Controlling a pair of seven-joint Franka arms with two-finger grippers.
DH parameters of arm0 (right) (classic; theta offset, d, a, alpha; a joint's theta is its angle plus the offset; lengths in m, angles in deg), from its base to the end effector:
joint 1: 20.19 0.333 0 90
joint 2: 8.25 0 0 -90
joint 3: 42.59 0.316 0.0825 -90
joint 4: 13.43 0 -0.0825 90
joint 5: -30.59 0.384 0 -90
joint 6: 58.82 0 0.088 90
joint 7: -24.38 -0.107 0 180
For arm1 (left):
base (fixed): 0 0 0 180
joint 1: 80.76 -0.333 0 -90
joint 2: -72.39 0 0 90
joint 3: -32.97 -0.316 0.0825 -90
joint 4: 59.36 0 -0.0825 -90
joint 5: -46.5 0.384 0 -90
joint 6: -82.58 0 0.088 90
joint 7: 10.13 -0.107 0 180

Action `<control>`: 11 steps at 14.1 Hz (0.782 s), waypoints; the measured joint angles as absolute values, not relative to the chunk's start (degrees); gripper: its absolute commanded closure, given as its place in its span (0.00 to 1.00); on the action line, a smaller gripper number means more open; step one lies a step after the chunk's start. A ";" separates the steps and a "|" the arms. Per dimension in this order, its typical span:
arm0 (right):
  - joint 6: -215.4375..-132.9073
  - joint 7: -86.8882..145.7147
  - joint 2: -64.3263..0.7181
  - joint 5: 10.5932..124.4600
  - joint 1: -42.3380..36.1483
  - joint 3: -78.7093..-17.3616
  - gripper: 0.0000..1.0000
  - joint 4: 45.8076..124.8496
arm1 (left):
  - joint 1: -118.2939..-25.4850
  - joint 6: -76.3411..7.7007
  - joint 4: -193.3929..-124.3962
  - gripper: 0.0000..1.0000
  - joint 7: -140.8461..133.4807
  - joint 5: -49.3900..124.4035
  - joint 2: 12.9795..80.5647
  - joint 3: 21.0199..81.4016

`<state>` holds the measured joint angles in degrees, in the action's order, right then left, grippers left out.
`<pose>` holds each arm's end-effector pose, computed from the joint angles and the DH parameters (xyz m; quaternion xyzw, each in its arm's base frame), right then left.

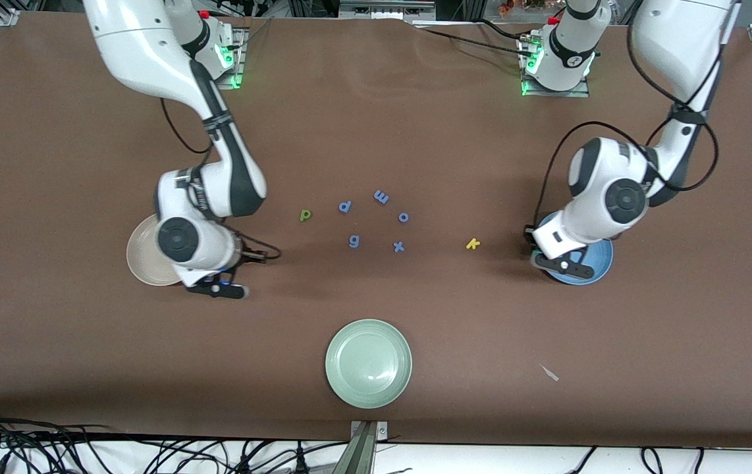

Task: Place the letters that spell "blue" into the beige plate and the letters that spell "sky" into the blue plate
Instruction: 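Drop the y on the blue plate while the right gripper drops the e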

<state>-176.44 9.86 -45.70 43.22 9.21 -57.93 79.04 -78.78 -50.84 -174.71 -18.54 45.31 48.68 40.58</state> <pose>0.6421 0.1942 0.2393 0.9946 -0.0455 -0.0924 0.0139 0.5858 -0.0977 0.2401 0.9878 -0.1445 -0.0479 0.0336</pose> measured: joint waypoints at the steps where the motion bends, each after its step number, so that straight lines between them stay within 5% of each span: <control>1: -176.19 13.44 -44.71 43.22 9.07 -59.58 0.87 80.42 | -80.56 -50.84 -175.13 0.94 -22.17 45.31 48.60 40.48; 5: -176.18 27.56 -42.34 43.22 9.15 -66.14 0.87 86.64 | -82.73 -50.97 -175.80 0.89 -28.41 45.65 48.28 39.00; 6: -176.21 30.52 -42.13 43.22 9.11 -67.82 0.78 87.82 | -82.74 -51.03 -175.83 0.83 -29.17 46.60 48.23 38.38; 8: -176.47 34.05 -42.02 43.23 9.03 -70.20 0.00 89.79 | -82.78 -51.14 -175.83 0.39 -30.06 47.20 48.12 37.42; 11: -176.75 33.91 -42.01 43.28 9.18 -70.73 0.00 90.89 | -82.80 -51.39 -175.80 0.31 -30.15 47.27 48.11 37.32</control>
